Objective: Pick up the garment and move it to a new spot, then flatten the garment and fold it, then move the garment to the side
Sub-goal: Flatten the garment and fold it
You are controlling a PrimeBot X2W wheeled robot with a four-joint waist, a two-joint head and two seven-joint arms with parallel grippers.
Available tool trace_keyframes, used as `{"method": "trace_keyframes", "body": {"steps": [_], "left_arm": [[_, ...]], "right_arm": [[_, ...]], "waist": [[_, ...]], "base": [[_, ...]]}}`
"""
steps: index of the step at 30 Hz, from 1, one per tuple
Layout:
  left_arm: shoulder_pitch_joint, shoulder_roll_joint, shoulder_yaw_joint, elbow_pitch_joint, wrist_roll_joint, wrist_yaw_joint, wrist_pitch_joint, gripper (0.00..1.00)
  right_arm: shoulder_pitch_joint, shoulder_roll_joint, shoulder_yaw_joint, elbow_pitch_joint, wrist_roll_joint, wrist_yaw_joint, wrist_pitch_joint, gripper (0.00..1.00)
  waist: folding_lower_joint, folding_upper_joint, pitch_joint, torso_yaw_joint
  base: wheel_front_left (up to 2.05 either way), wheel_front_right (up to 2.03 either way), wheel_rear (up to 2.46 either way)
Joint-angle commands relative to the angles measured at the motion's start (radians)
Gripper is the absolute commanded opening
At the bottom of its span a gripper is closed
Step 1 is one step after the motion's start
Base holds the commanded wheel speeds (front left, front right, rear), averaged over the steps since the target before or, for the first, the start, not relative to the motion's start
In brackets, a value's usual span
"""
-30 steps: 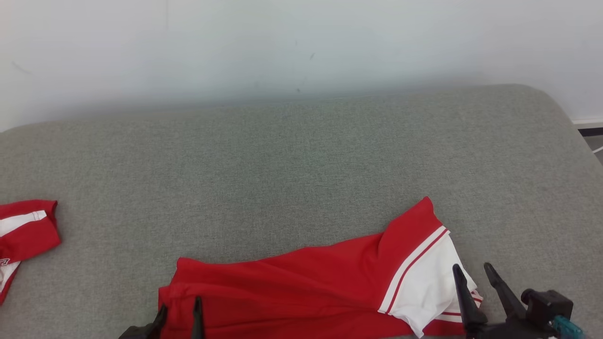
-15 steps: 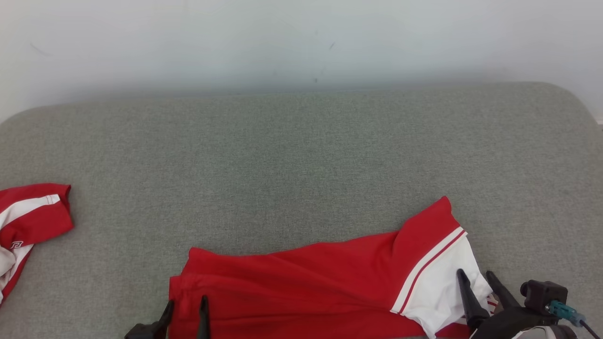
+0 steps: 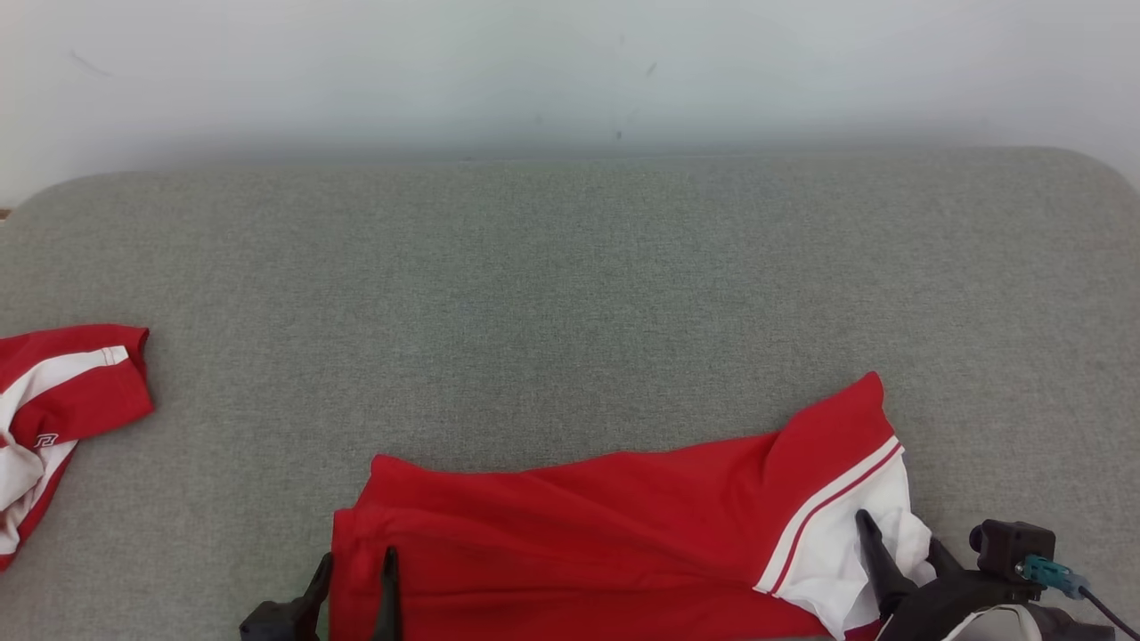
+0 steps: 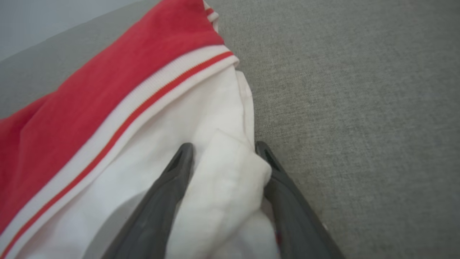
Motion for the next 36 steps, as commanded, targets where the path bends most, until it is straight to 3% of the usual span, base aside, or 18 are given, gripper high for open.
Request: {"method": "trace_keyframes", "body": {"steps": [1, 7, 16, 20, 26, 36], "left_arm": [[-0.002, 0.002, 0.0, 0.002, 0.005, 0.002, -0.001, 1.0], [0.015, 0.002, 0.004, -0.001, 0.006, 0.007, -0.001, 1.0], [0.03, 0.002, 0.002, -0.004, -0.006, 0.009, -0.001, 1.0], [0.031, 0.002, 0.0, -0.001, -0.012, 0.01, -0.001, 1.0], [0.04, 0.001, -0.008, 0.005, -0.027, 0.013, -0.001, 1.0], [0.048, 0.002, -0.037, 0.01, -0.052, 0.013, -0.001, 1.0]], "right_arm": [[0.007, 0.018, 0.024, 0.013, 0.008, 0.001, 0.012, 0.0], [-0.035, -0.022, -0.064, 0.03, -0.023, 0.0, 0.007, 0.0], [-0.02, -0.044, -0.395, 0.026, -0.201, 0.0, 0.006, 0.0], [-0.013, -0.02, -0.461, -0.04, -0.294, 0.0, 0.006, 0.0], [0.022, 0.003, -0.329, -0.219, -0.348, 0.0, 0.007, 0.0], [0.067, -0.008, 0.116, -0.409, -0.264, 0.0, 0.006, 0.0]], "waist": [[0.0, 0.0, -0.003, 0.004], [0.0, 0.0, -0.015, 0.006], [0.0, 0.0, -0.028, -0.011], [0.0, 0.0, -0.035, -0.029], [0.0, 0.0, -0.051, -0.057], [0.0, 0.0, -0.075, -0.039]], "base": [[0.0, 0.0, 0.0], [0.0, 0.0, 0.0], [0.0, 0.0, 0.0], [0.0, 0.0, 0.0], [0.0, 0.0, 0.0], [0.0, 0.0, 0.0]]}}
